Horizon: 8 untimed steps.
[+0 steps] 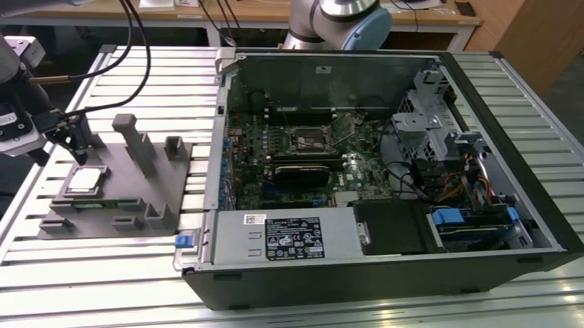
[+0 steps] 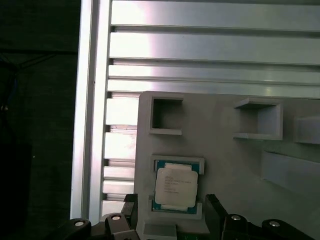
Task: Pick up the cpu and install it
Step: 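Pick up the cpu and move it towards the insertion slot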
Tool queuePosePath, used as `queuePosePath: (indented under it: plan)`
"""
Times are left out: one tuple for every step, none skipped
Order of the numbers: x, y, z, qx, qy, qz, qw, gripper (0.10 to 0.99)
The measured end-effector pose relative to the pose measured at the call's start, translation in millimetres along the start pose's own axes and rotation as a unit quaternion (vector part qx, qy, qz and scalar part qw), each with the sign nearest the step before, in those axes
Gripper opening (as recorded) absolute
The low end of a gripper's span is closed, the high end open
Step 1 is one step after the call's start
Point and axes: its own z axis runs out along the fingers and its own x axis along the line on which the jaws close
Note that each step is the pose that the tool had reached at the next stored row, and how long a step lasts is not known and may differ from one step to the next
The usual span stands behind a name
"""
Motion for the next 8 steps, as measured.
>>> queuePosePath:
  plan:
    - [-0.6, 0.0, 0.0, 0.0000, 0.0001, 0.000, 1.0000, 0.647]
    - [-0.9, 0.0, 0.3, 0.0000, 0.0000, 0.000, 1.0000, 0.647]
    - [-1.1, 0.0, 0.5, 0.0000, 0.0000, 0.000, 1.0000, 0.647]
    - [-1.2, 0.0, 0.6, 0.0000, 0.0001, 0.000, 1.0000, 0.647]
    - [-1.4, 0.0, 0.8, 0.0001, 0.0001, 0.000, 1.0000, 0.647]
    - [-1.5, 0.0, 1.1, 0.0001, 0.0001, 0.000, 1.0000, 0.647]
    - [-1.6, -0.1, 1.3, 0.0001, 0.0002, 0.000, 1.0000, 0.647]
    - [-1.6, -0.1, 1.6, 0.0001, 0.0001, 0.000, 1.0000, 0.647]
